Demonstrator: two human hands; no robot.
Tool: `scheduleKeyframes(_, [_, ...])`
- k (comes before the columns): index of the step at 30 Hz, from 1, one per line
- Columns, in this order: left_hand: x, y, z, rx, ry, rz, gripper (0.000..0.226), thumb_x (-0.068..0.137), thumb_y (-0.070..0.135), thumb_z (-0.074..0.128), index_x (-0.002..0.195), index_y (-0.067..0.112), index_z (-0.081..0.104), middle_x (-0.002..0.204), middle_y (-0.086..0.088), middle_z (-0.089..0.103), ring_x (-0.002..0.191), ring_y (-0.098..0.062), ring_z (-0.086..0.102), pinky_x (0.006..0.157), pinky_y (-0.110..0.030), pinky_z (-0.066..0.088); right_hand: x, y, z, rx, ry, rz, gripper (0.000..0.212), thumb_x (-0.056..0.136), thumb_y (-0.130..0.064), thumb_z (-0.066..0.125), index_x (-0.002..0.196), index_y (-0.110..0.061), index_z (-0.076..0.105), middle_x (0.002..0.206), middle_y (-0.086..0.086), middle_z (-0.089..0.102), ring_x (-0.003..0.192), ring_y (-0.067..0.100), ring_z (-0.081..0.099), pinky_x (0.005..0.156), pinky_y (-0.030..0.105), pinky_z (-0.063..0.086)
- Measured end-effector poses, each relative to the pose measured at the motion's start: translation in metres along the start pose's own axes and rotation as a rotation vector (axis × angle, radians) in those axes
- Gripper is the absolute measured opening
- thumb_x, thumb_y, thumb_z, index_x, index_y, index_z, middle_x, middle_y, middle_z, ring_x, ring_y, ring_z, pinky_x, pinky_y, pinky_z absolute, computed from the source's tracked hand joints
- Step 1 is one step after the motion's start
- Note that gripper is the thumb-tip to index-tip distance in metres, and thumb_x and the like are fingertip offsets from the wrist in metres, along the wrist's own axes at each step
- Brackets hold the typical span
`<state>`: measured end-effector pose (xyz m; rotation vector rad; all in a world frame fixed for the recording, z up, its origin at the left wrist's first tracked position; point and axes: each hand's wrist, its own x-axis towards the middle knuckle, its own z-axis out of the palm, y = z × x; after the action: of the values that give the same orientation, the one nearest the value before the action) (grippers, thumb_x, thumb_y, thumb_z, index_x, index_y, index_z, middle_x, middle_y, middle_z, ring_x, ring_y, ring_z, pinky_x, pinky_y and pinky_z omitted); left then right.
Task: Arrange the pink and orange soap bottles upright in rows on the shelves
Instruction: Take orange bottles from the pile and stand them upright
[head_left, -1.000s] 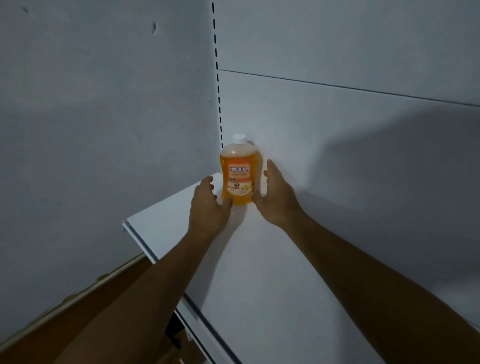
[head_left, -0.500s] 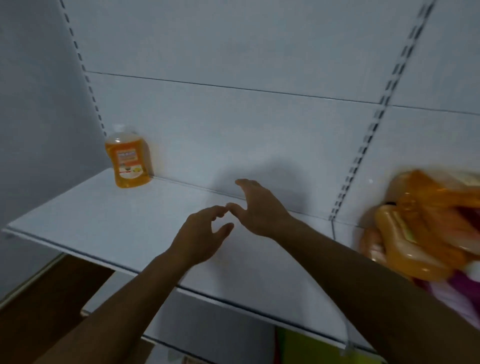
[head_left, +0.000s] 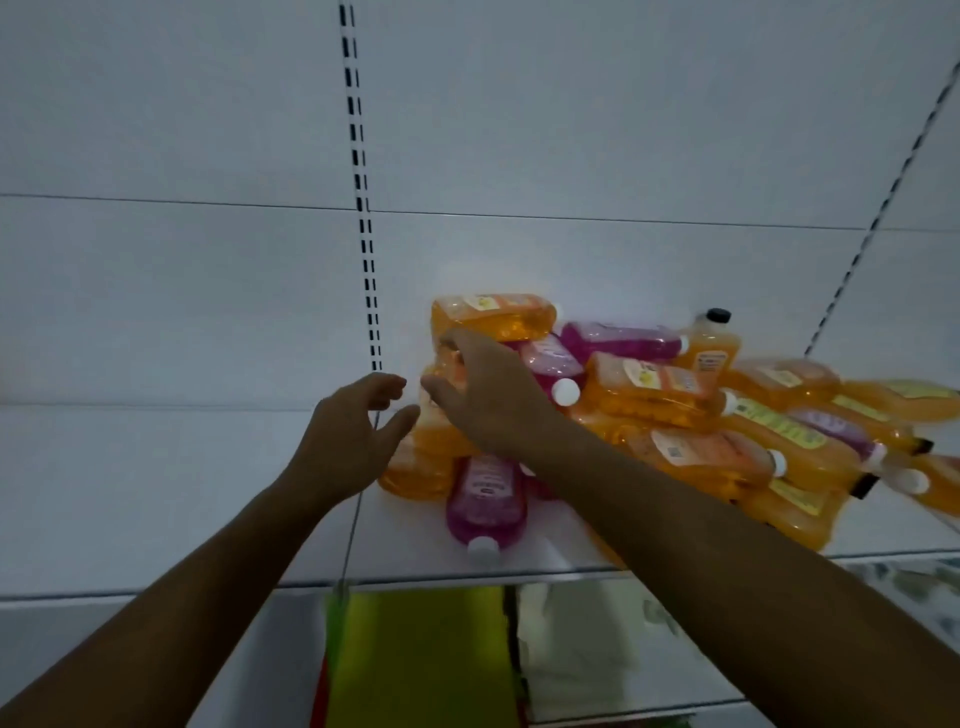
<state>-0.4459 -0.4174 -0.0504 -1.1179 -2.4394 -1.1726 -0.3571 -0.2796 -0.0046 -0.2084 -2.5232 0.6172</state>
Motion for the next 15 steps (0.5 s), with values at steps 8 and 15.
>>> scheduleKeyframes(8, [0.02, 0.064, 0.029, 0.001, 0.086, 0.057, 0.038, 0.09, 0.028, 0.065, 0.123, 0.01, 0.058, 0.119, -0.006, 0.064, 0.101, -0.012, 0.057, 0.081, -0.025, 0.043, -0.029, 0.072, -0.062, -0.001, 0.07, 0.101, 0.042, 0.09, -0.03, 0.064, 0.127, -0.016, 0.051, 0.123, 0.004, 0.06, 0.11, 0.021, 0.057, 0.091, 0.036, 0.05])
scheduleKeyframes(15, [0.06, 0.051, 0.042, -0.046, 0.081, 0.012, 0.051, 0.089, 0.032, 0.065, 0.133, 0.011, 0.049, 0.13, -0.006, 0.057, 0.109, -0.016, 0.055, 0.083, -0.027, 0.043, 0.011, 0.102, -0.067, 0.034, 0.053, 0.244, 0.051, 0.091, -0.037, 0.062, 0.132, -0.012, 0.044, 0.127, 0.009, 0.054, 0.11, 0.022, 0.052, 0.085, 0.03, 0.042])
